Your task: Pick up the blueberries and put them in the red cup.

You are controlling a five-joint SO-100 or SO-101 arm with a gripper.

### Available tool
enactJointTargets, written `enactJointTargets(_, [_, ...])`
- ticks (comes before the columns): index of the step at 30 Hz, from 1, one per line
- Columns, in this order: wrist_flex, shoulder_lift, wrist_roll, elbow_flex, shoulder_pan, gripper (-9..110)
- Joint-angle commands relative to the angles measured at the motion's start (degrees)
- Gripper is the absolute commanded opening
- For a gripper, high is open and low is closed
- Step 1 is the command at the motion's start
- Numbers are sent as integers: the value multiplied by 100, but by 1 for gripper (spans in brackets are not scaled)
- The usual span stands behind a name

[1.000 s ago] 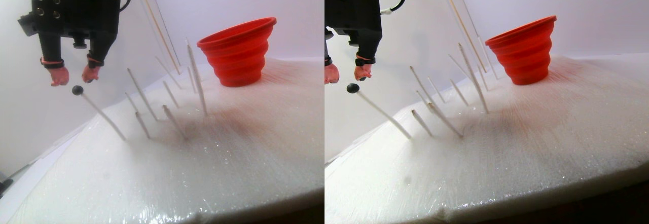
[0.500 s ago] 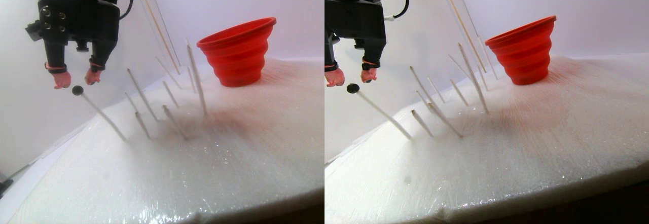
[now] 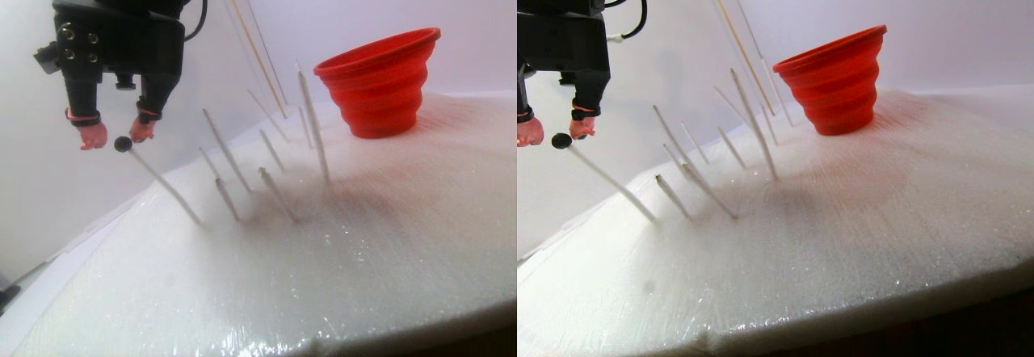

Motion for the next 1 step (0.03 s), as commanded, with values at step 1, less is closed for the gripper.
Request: enactJointTargets(1, [-220,-88,-18,-325,-352,16])
